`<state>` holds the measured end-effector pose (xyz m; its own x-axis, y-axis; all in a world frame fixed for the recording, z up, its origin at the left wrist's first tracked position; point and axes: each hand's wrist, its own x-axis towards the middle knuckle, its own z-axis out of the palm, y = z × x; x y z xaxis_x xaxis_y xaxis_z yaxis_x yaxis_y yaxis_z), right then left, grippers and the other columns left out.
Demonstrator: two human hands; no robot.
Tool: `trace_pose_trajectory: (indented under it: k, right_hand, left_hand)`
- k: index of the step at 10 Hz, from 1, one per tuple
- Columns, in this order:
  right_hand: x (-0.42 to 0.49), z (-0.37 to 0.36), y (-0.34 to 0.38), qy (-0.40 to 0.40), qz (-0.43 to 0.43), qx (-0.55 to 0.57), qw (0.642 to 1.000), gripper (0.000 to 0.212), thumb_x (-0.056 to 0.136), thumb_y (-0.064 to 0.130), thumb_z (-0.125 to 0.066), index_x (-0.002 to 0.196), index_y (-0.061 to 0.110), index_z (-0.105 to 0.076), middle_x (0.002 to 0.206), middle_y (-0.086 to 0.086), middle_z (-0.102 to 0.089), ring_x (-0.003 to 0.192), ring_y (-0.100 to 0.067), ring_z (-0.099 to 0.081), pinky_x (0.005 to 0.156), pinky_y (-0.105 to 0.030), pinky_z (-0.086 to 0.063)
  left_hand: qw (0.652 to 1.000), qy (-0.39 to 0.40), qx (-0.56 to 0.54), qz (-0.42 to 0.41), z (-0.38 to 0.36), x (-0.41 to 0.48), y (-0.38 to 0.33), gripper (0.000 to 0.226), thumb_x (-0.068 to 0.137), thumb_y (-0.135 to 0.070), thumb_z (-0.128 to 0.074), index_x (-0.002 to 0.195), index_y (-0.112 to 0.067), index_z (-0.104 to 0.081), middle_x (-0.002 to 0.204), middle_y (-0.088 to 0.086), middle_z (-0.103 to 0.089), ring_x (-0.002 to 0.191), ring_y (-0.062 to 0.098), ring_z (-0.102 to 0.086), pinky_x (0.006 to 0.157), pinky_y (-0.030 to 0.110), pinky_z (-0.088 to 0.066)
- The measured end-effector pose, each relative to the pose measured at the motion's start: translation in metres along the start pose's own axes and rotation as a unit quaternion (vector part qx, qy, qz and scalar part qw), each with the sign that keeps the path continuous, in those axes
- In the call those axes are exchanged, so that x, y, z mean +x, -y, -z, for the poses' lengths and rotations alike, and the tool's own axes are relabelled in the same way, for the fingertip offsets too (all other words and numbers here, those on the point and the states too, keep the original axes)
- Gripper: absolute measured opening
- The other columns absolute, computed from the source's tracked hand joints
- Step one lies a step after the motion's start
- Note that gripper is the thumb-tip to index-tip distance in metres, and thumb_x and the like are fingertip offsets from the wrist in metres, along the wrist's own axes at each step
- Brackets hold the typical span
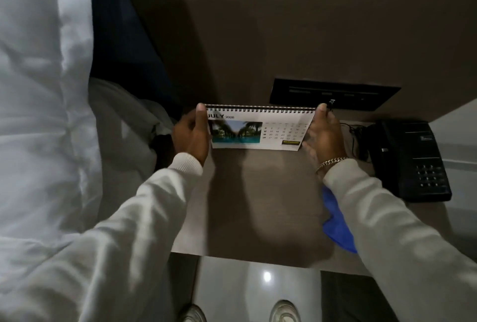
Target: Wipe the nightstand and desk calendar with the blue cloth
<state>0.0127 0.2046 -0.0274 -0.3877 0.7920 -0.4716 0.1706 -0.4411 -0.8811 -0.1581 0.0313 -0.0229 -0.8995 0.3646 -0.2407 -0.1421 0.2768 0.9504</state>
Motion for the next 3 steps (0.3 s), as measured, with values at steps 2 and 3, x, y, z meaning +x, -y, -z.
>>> trace_pose_trajectory:
  k: [2, 3]
  right_hand:
    - [0.008, -0.001, 0.001, 0.002, 0.005, 0.014, 1.0, 0.084, 0.08, 0.068, -0.049, 0.145, 0.025, -0.018, 0.136, -0.004, -0.057, 0.119, -0.019, -0.056, 0.095, -0.042, -0.047]
    - [-0.006, 0.008, 0.01, -0.086, 0.061, -0.048, 0.993, 0.08, 0.082, 0.062, -0.054, 0.144, 0.023, -0.023, 0.139, -0.009, -0.053, 0.121, -0.021, -0.053, 0.1, -0.047, -0.046]
  left_hand:
    - [0.999, 0.03, 0.001, -0.041, -0.004, 0.026, -0.009, 0.04, 0.077, -0.067, -0.049, 0.079, -0.035, -0.073, 0.103, 0.013, -0.075, 0.103, 0.033, -0.069, 0.096, 0.054, -0.052]
    - [0.996, 0.025, 0.031, -0.075, 0.002, 0.014, -0.016, 0.045, 0.08, -0.061, -0.049, 0.097, -0.026, -0.072, 0.106, 0.01, -0.074, 0.102, 0.027, -0.069, 0.094, 0.048, -0.054]
